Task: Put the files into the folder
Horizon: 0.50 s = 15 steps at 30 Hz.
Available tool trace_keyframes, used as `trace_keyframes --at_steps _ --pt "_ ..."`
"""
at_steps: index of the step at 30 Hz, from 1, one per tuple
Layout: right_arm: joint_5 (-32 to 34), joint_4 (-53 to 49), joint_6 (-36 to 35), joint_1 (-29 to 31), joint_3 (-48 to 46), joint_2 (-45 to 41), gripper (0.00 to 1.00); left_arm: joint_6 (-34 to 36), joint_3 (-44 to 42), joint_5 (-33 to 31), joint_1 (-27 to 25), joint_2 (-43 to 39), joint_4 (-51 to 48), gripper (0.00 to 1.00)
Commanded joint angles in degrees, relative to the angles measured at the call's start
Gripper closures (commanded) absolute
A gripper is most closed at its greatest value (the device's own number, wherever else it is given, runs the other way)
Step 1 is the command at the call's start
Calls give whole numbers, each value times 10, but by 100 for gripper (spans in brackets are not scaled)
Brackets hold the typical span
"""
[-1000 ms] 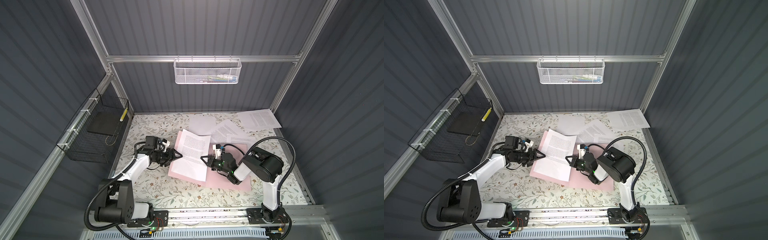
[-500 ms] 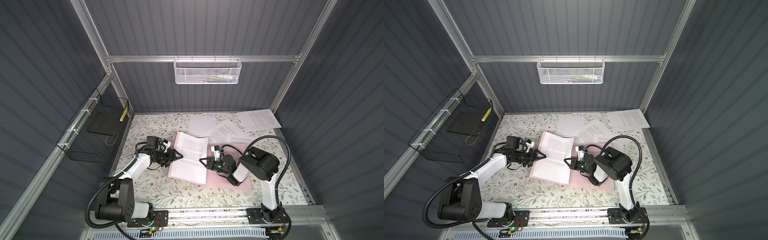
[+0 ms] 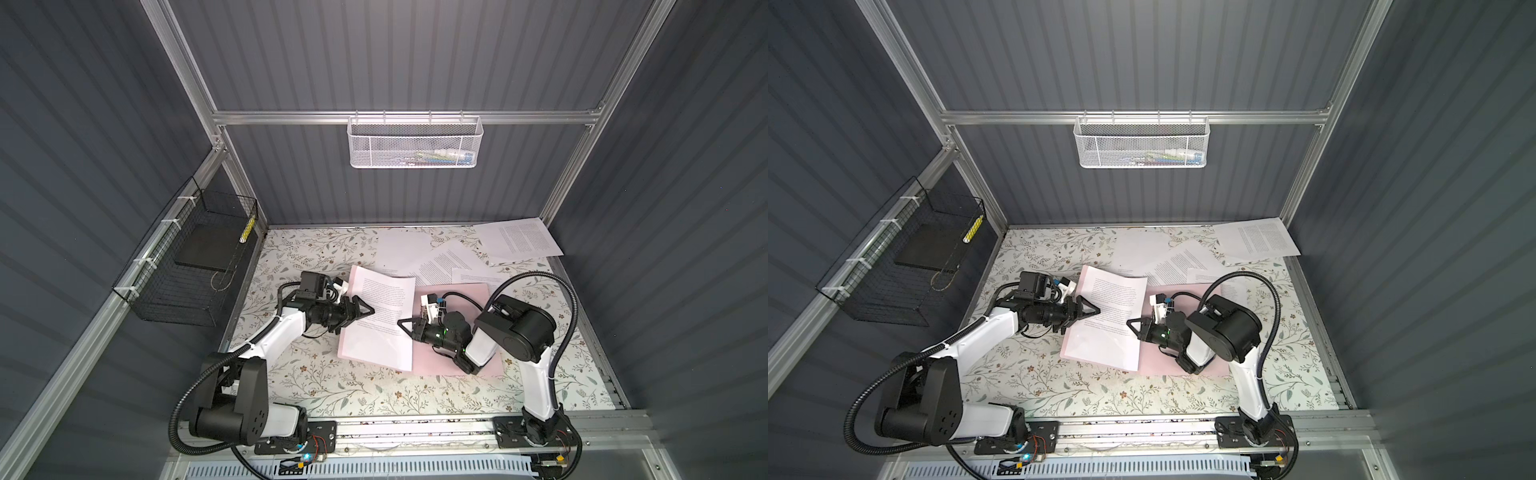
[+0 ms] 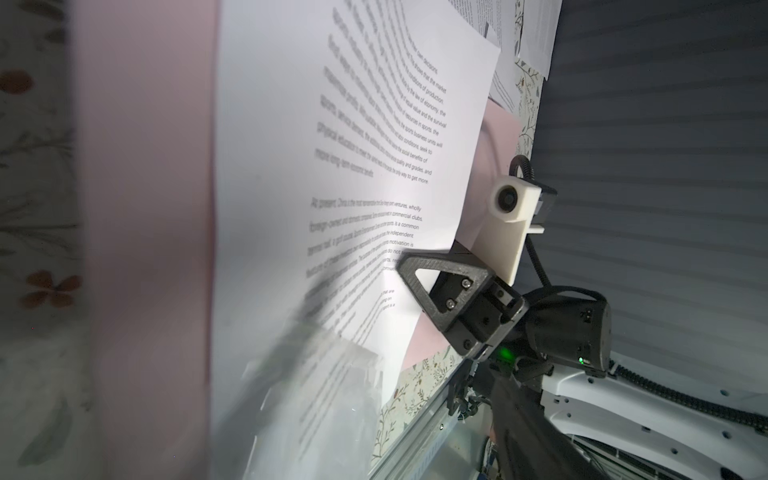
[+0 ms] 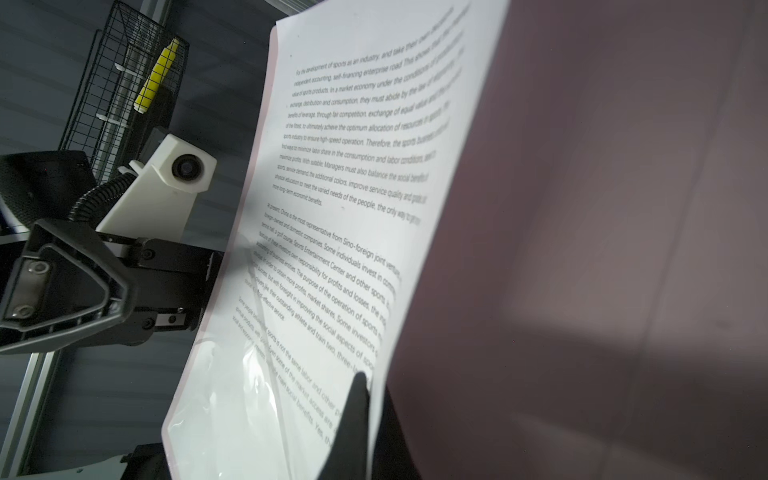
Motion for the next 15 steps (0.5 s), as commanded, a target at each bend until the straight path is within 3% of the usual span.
trace_keyframes --at_steps 1,15 --pt "4 15 8 5 4 6 100 -24 -15 8 -12 7 35 14" --pt "-1 15 13 15 22 11 100 -37 -21 10 -23 12 62 7"
